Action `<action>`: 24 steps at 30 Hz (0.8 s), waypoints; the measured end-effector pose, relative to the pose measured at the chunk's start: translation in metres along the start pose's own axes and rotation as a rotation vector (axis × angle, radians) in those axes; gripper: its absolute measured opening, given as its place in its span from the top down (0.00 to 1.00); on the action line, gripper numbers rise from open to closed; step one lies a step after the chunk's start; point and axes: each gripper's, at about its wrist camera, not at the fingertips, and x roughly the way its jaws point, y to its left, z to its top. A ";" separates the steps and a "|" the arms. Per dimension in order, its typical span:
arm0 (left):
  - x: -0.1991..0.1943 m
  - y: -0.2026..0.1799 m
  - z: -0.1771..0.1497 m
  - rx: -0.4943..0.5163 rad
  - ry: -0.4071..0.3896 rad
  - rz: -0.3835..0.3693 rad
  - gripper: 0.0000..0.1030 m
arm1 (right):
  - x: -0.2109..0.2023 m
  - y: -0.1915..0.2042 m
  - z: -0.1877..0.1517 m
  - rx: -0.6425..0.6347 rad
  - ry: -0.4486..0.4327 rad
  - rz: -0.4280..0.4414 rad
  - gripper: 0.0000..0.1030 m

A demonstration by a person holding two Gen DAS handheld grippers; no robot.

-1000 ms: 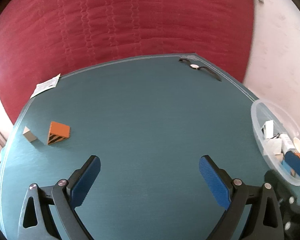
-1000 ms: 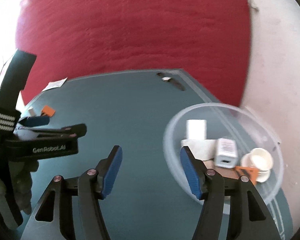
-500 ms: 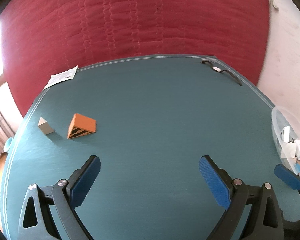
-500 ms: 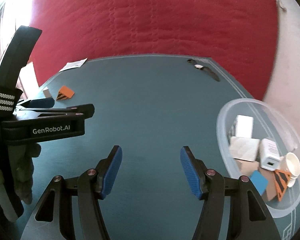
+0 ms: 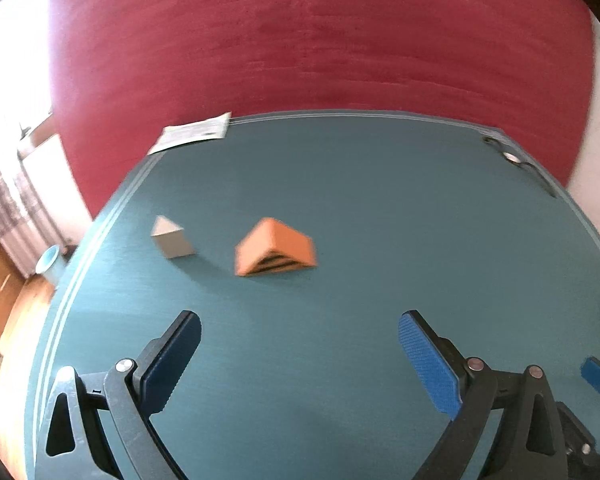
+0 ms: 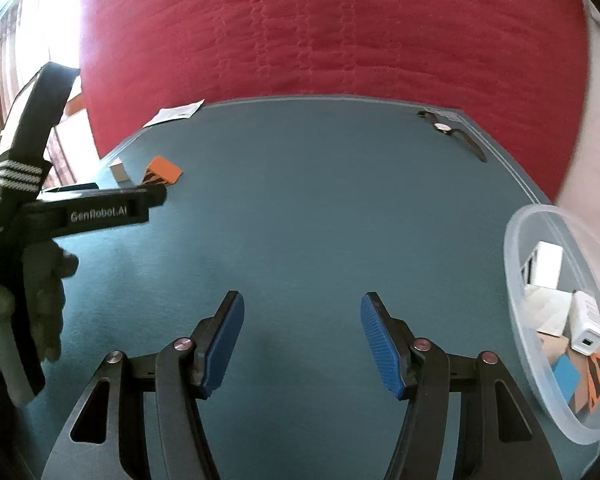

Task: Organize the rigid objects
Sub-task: 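Withdraw both open grippers from the basin back over the table, then move the left gripper to the wooden triangular block and grasp it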

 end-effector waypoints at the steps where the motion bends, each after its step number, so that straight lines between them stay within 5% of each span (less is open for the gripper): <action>1: 0.003 0.008 0.001 -0.017 0.004 0.013 0.02 | 0.001 0.001 0.000 -0.002 0.002 0.004 0.40; 24: 0.047 0.094 0.028 -0.211 0.087 0.150 0.02 | 0.008 0.013 0.002 -0.011 0.034 0.063 0.40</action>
